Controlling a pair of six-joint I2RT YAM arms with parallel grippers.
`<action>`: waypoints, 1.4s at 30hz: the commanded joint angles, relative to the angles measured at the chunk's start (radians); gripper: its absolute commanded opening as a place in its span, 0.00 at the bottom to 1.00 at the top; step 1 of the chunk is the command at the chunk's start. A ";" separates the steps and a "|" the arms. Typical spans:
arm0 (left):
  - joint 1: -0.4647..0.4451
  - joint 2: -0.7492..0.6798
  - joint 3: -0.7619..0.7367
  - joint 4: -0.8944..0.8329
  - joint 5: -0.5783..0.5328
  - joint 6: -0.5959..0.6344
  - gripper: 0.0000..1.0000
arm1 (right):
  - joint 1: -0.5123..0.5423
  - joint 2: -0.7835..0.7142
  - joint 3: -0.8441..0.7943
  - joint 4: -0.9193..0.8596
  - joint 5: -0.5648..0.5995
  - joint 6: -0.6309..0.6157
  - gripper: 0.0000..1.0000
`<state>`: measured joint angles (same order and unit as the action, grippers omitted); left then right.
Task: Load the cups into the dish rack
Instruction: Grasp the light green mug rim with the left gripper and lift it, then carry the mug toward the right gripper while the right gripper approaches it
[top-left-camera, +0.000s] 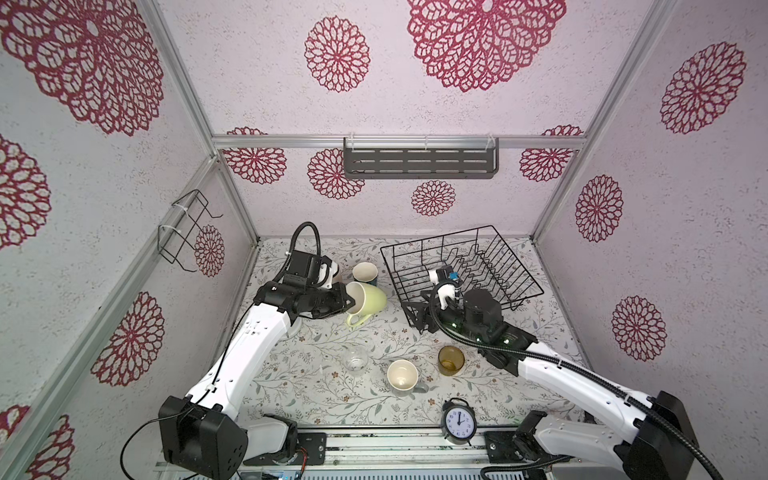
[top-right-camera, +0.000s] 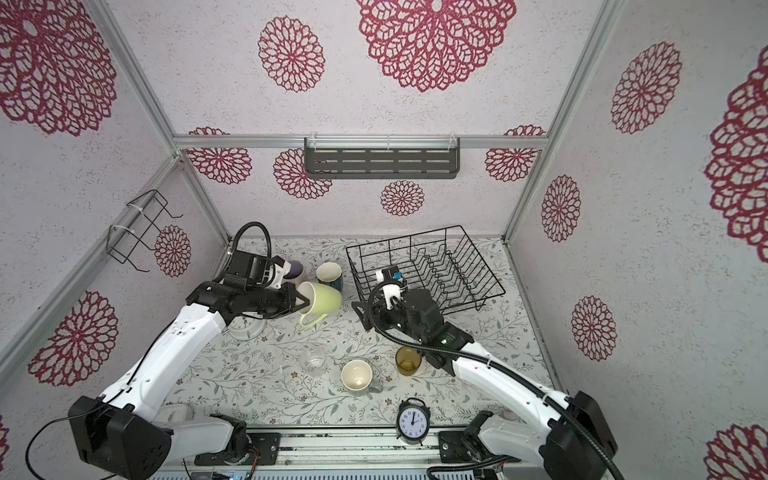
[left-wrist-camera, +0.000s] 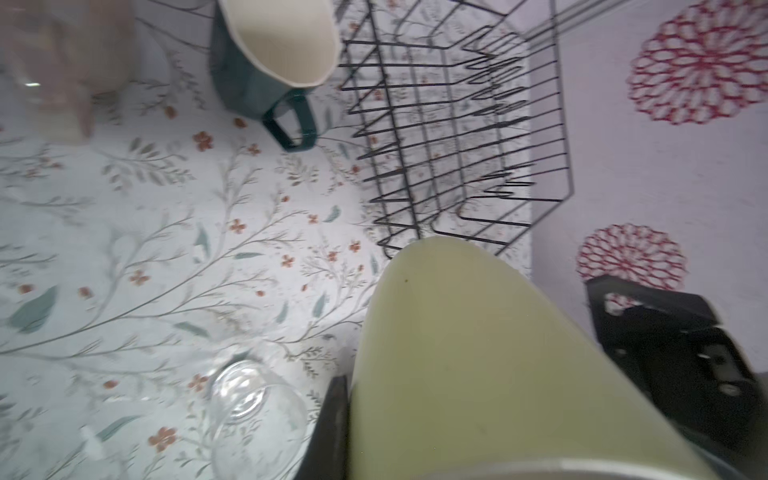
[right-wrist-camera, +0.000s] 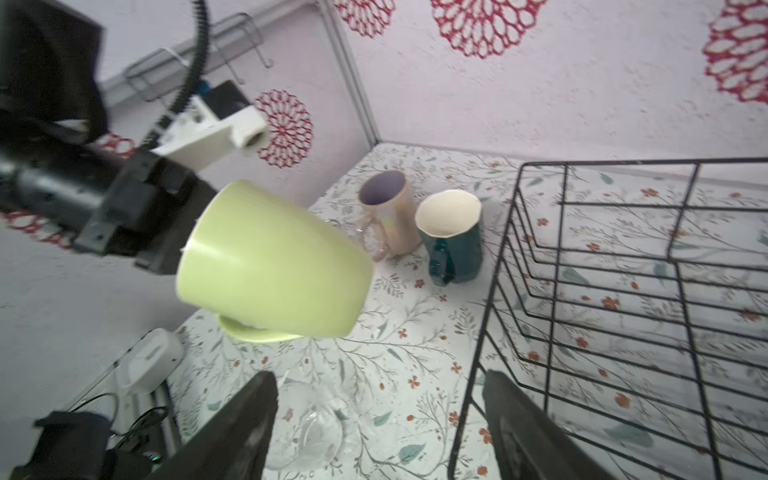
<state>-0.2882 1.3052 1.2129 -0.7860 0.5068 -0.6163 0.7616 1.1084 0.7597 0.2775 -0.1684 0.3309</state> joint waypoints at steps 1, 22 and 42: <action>-0.004 -0.011 0.030 0.222 0.260 -0.070 0.00 | -0.007 -0.060 -0.060 0.290 -0.152 -0.063 0.82; -0.066 -0.086 -0.050 0.501 0.496 -0.165 0.00 | -0.056 0.167 -0.130 0.971 -0.597 0.228 0.55; -0.109 -0.086 -0.075 0.569 0.538 -0.180 0.00 | -0.022 0.233 -0.111 1.171 -0.544 0.295 0.51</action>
<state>-0.3904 1.2362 1.1297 -0.2886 1.0077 -0.7902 0.7395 1.3235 0.6117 1.1885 -0.6819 0.5266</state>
